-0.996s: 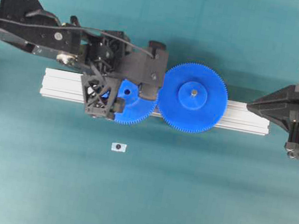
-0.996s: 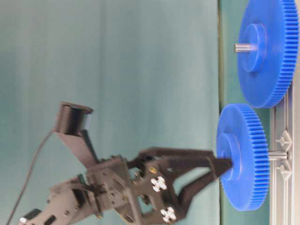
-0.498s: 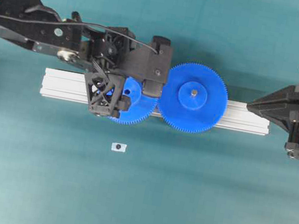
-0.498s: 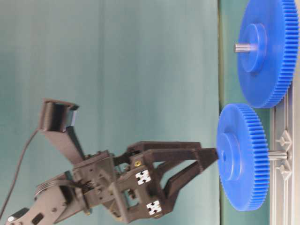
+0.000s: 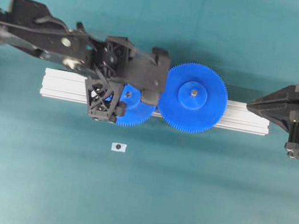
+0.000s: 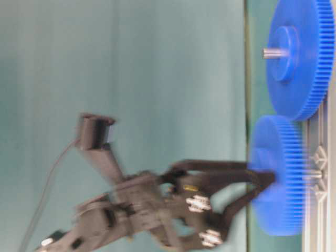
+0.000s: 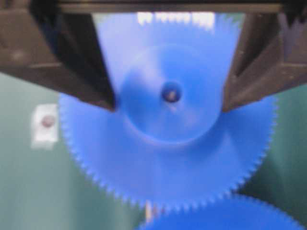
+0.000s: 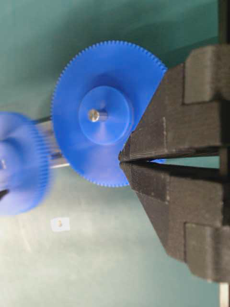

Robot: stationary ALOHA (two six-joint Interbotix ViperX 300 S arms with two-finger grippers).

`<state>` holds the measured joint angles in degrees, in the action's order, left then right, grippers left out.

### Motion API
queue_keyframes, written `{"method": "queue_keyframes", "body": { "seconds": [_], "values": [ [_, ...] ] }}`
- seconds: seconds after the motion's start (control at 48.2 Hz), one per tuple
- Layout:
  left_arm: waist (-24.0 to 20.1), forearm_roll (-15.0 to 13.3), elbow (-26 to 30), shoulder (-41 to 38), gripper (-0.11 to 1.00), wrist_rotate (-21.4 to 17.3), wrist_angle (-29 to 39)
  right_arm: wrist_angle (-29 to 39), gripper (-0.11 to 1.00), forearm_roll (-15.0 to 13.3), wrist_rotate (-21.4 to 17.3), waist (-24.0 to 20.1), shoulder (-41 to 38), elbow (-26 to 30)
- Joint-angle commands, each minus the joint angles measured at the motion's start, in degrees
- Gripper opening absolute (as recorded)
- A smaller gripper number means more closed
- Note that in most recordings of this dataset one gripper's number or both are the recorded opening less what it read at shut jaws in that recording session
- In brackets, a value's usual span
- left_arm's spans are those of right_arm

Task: Insert the small gear onto the shaft.
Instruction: 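Push the gear down onto the shaft, meshing with the large gear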

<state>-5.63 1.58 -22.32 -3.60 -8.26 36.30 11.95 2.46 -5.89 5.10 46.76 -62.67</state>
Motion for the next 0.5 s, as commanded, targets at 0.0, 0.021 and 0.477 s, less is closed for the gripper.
{"method": "queue_keyframes", "body": {
  "seconds": [0.0,0.021,0.477],
  "values": [
    [-0.1,0.1,1.4,1.0,0.86,-0.1,-0.2,-0.5,0.10,0.1,-0.4,0.1,0.0,0.5],
    [-0.2,0.1,1.5,1.1,0.86,-0.1,-0.1,-0.5,0.10,0.1,-0.4,0.0,0.0,0.5],
    [-0.4,0.1,1.7,6.5,0.86,0.0,3.3,-0.6,0.10,0.1,-0.4,0.1,0.1,0.4]
  ]
}}
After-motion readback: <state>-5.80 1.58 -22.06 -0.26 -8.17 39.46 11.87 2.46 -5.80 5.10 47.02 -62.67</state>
